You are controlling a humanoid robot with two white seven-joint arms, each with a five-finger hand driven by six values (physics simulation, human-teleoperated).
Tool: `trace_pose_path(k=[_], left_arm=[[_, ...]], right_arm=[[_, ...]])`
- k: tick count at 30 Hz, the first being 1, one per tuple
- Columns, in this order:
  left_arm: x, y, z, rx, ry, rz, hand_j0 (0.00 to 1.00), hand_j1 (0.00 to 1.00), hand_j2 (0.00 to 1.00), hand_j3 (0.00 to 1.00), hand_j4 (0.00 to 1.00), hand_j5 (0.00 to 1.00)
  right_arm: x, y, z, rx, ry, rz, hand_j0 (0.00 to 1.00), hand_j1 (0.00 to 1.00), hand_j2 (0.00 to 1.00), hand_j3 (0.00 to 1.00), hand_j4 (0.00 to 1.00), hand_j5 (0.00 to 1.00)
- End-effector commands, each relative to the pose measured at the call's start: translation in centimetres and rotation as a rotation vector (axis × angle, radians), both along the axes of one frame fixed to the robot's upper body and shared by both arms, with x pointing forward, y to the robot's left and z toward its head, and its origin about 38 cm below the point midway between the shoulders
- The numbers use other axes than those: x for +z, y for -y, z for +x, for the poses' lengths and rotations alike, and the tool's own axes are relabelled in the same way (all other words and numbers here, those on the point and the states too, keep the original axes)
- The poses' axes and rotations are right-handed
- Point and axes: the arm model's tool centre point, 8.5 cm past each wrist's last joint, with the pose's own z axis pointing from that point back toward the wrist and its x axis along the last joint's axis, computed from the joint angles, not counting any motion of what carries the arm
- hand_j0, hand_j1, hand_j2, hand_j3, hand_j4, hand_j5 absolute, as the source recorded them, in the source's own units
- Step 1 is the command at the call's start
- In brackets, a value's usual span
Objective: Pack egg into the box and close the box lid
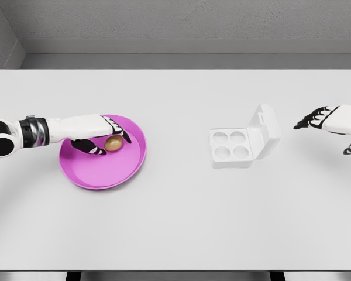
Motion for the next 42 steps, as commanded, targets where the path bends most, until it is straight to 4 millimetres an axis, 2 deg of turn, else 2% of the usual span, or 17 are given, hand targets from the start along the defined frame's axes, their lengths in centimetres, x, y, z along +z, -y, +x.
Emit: trace_pose_path(k=[1, 8, 19, 23, 28, 34, 36, 42], left_arm=[[0.0, 0.1, 0.0, 0.002, -0.001, -0.006, 0.70, 0.70, 0.70, 0.70, 0.70, 0.70], [-0.3, 0.4, -0.2, -0.010, -0.009, 0.001, 0.55, 0.55, 0.55, 0.55, 0.55, 0.55], [-0.3, 0.5, -0.2, -0.014, -0.008, 0.001, 0.51, 0.51, 0.51, 0.51, 0.51, 0.51], [0.6, 1.0, 0.0, -0.027, 0.012, -0.007, 0.45, 0.45, 0.45, 0.45, 0.45, 0.45], [2.1, 1.7, 0.3, -0.043, 0.044, -0.027, 0.45, 0.45, 0.45, 0.45, 0.45, 0.45], [3.3, 4.1, 0.6, -0.088, 0.076, -0.071, 0.45, 0.45, 0.45, 0.45, 0.45, 0.45], [4.0, 5.0, 0.4, -0.115, 0.092, -0.083, 0.42, 0.42, 0.42, 0.42, 0.42, 0.42], [4.5, 9.0, 0.4, -0.180, 0.103, -0.141, 0.41, 0.41, 0.41, 0.41, 0.41, 0.41]], right_arm=[[0.1, 0.0, 0.0, -0.003, 0.002, 0.003, 1.00, 1.00, 1.00, 1.00, 1.00, 1.00], [0.1, 0.0, 0.0, -0.003, 0.000, 0.003, 1.00, 1.00, 1.00, 1.00, 1.00, 1.00], [0.3, -0.3, 0.0, 0.009, 0.005, 0.004, 1.00, 1.00, 1.00, 1.00, 1.00, 1.00], [0.3, -0.4, -0.1, 0.010, 0.006, 0.004, 1.00, 1.00, 1.00, 1.00, 1.00, 1.00], [0.3, -0.4, 0.0, 0.010, 0.007, 0.004, 1.00, 1.00, 1.00, 1.00, 1.00, 1.00], [0.4, -0.6, -0.1, 0.016, 0.009, 0.006, 1.00, 1.00, 1.00, 1.00, 1.00, 1.00], [0.4, -0.6, -0.1, 0.016, 0.009, 0.006, 1.00, 1.00, 1.00, 1.00, 1.00, 1.00], [0.4, -0.6, -0.1, 0.017, 0.010, 0.006, 1.00, 1.00, 1.00, 1.00, 1.00, 1.00]])
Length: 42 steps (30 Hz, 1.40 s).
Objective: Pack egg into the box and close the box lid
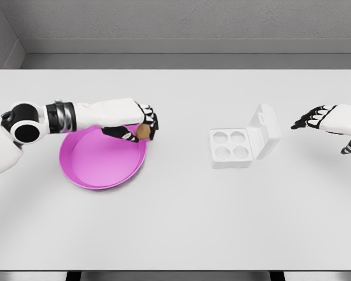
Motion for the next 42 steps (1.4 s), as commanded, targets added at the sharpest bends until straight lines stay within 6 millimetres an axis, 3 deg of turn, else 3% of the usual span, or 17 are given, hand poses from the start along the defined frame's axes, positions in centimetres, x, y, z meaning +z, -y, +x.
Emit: trace_pose_path(k=[1, 2, 5, 7, 9, 13, 17, 20, 24, 27, 28, 29, 30, 33, 35, 36, 42], left_arm=[[0.2, 1.6, -0.1, -0.025, -0.004, -0.032, 0.40, 0.40, 0.40, 0.40, 0.40, 0.40], [0.4, 2.0, 0.0, -0.032, 0.001, -0.036, 0.39, 0.39, 0.39, 0.39, 0.39, 0.39], [2.1, 6.3, 0.2, -0.102, 0.034, -0.084, 0.39, 0.39, 0.39, 0.39, 0.39, 0.39], [4.2, 10.8, 0.2, -0.175, 0.068, -0.133, 0.39, 0.39, 0.39, 0.39, 0.39, 0.39], [3.8, 16.0, -0.1, -0.242, 0.061, -0.112, 0.39, 0.39, 0.39, 0.39, 0.39, 0.39], [3.8, 18.8, 0.2, -0.257, 0.053, -0.114, 0.39, 0.39, 0.39, 0.39, 0.39, 0.39], [2.5, 18.9, 1.3, -0.217, 0.017, -0.100, 0.39, 0.39, 0.39, 0.39, 0.39, 0.39], [1.5, 18.6, 1.7, -0.197, -0.005, -0.088, 0.39, 0.39, 0.39, 0.39, 0.39, 0.39], [1.6, 18.0, 1.9, -0.187, -0.008, -0.091, 0.48, 0.48, 0.48, 0.48, 0.48, 0.48], [1.9, 17.8, 2.0, -0.184, -0.004, -0.098, 0.57, 0.57, 0.57, 0.57, 0.57, 0.57], [2.2, 17.0, 2.2, -0.173, -0.019, -0.122, 0.74, 0.74, 0.74, 0.74, 0.74, 0.74], [3.1, 16.2, 2.6, -0.164, -0.038, -0.166, 0.92, 0.92, 0.92, 0.92, 0.92, 0.92], [3.8, 14.1, 3.3, -0.133, -0.057, -0.199, 1.00, 1.00, 1.00, 1.00, 1.00, 1.00], [4.6, 3.3, 5.7, 0.048, -0.020, -0.115, 1.00, 1.00, 1.00, 1.00, 1.00, 1.00], [6.0, 0.4, 4.8, 0.059, 0.008, -0.104, 1.00, 1.00, 1.00, 1.00, 1.00, 1.00], [6.6, -0.3, 4.4, 0.054, 0.025, -0.093, 1.00, 1.00, 1.00, 1.00, 1.00, 1.00], [5.5, -1.3, 3.9, 0.067, 0.005, -0.080, 1.00, 1.00, 1.00, 1.00, 1.00, 1.00]], right_arm=[[0.1, 0.0, 0.0, -0.003, 0.000, 0.004, 1.00, 1.00, 1.00, 1.00, 1.00, 1.00], [0.1, 0.0, 0.0, -0.003, 0.000, 0.004, 1.00, 1.00, 1.00, 1.00, 1.00, 1.00], [0.1, 0.0, 0.0, -0.003, 0.000, 0.004, 1.00, 1.00, 1.00, 1.00, 1.00, 1.00], [0.1, 0.0, 0.0, -0.003, 0.000, 0.004, 1.00, 1.00, 1.00, 1.00, 1.00, 1.00], [0.1, 0.0, 0.0, -0.001, 0.001, 0.004, 1.00, 1.00, 1.00, 1.00, 1.00, 1.00], [0.1, -0.1, 0.0, 0.000, 0.001, 0.004, 1.00, 1.00, 1.00, 1.00, 1.00, 1.00], [0.1, -0.1, 0.0, 0.001, 0.002, 0.003, 1.00, 1.00, 1.00, 1.00, 1.00, 1.00], [0.1, -0.1, 0.0, 0.002, 0.002, 0.004, 1.00, 1.00, 1.00, 1.00, 1.00, 1.00], [0.1, -0.1, 0.0, 0.002, 0.001, 0.005, 1.00, 1.00, 1.00, 1.00, 1.00, 1.00], [0.2, -0.2, 0.0, 0.005, 0.002, 0.006, 1.00, 1.00, 1.00, 1.00, 1.00, 1.00], [0.2, -0.1, -0.1, 0.002, 0.002, 0.004, 1.00, 1.00, 1.00, 1.00, 1.00, 1.00], [0.2, -0.1, -0.1, 0.002, 0.002, 0.004, 1.00, 1.00, 1.00, 1.00, 1.00, 1.00], [0.2, -0.2, -0.1, 0.004, 0.003, 0.003, 1.00, 1.00, 1.00, 1.00, 1.00, 1.00], [0.2, -0.2, -0.1, 0.004, 0.002, 0.004, 1.00, 1.00, 1.00, 1.00, 1.00, 1.00], [0.2, -0.6, -0.2, 0.018, 0.004, 0.006, 1.00, 1.00, 1.00, 1.00, 1.00, 1.00], [0.2, -0.9, -0.2, 0.027, 0.005, 0.006, 1.00, 1.00, 1.00, 1.00, 1.00, 1.00], [-0.4, -1.7, -0.4, 0.049, -0.008, 0.006, 1.00, 1.00, 1.00, 1.00, 1.00, 1.00]])
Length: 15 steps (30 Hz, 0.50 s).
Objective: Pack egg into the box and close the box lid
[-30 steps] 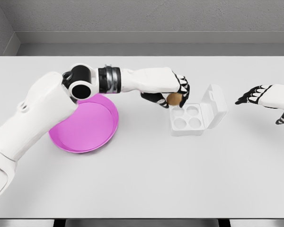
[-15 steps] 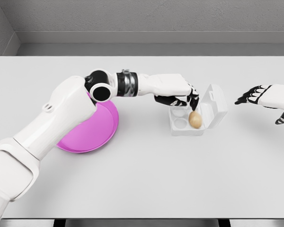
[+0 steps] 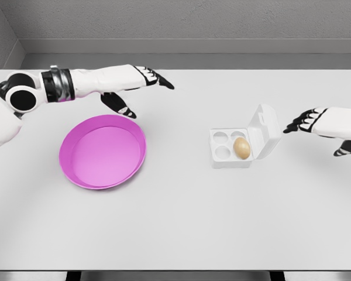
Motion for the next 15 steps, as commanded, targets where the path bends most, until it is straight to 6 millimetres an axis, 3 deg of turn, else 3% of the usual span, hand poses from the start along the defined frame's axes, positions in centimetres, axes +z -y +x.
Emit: trace_pose_path(k=[1, 7, 15], left_arm=[[0.5, -1.1, 0.1, 0.021, 0.005, -0.005, 1.00, 1.00, 1.00, 1.00, 1.00, 1.00], [0.3, -1.7, 0.4, 0.042, -0.004, -0.006, 1.00, 1.00, 1.00, 1.00, 1.00, 1.00], [0.1, -2.1, 0.6, 0.057, -0.011, -0.005, 1.00, 1.00, 1.00, 1.00, 1.00, 1.00]], right_arm=[[-0.1, 0.0, 0.0, -0.003, -0.003, 0.002, 1.00, 1.00, 1.00, 1.00, 1.00, 1.00], [-1.2, -1.1, 0.3, 0.019, -0.011, -0.005, 1.00, 1.00, 1.00, 1.00, 1.00, 1.00], [-0.3, -2.7, 0.0, 0.071, 0.015, 0.000, 1.00, 1.00, 1.00, 1.00, 1.00, 1.00]])
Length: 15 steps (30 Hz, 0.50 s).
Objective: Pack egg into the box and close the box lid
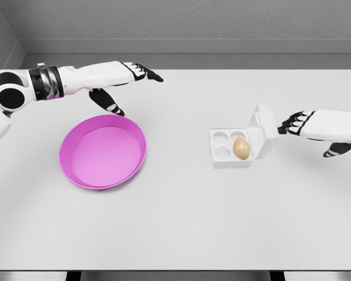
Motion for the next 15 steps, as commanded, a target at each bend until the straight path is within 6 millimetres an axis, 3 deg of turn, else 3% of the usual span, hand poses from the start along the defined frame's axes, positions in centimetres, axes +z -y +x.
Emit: trace_pose_path(k=[1, 11, 15], left_arm=[[0.1, -0.2, 0.1, 0.007, -0.003, -0.007, 1.00, 1.00, 1.00, 1.00, 1.00, 1.00], [0.0, -0.2, 0.1, 0.009, -0.005, -0.007, 1.00, 1.00, 1.00, 1.00, 1.00, 1.00], [-0.1, -0.5, 0.3, 0.021, -0.010, -0.005, 1.00, 1.00, 1.00, 1.00, 1.00, 1.00]], right_arm=[[0.4, -1.0, -0.3, 0.033, 0.011, 0.007, 1.00, 1.00, 1.00, 1.00, 1.00, 1.00], [1.9, -5.8, -1.6, 0.174, 0.066, 0.053, 1.00, 1.00, 1.00, 1.00, 1.00, 1.00], [2.7, -5.9, -1.4, 0.180, 0.084, 0.055, 1.00, 1.00, 1.00, 1.00, 1.00, 1.00]])
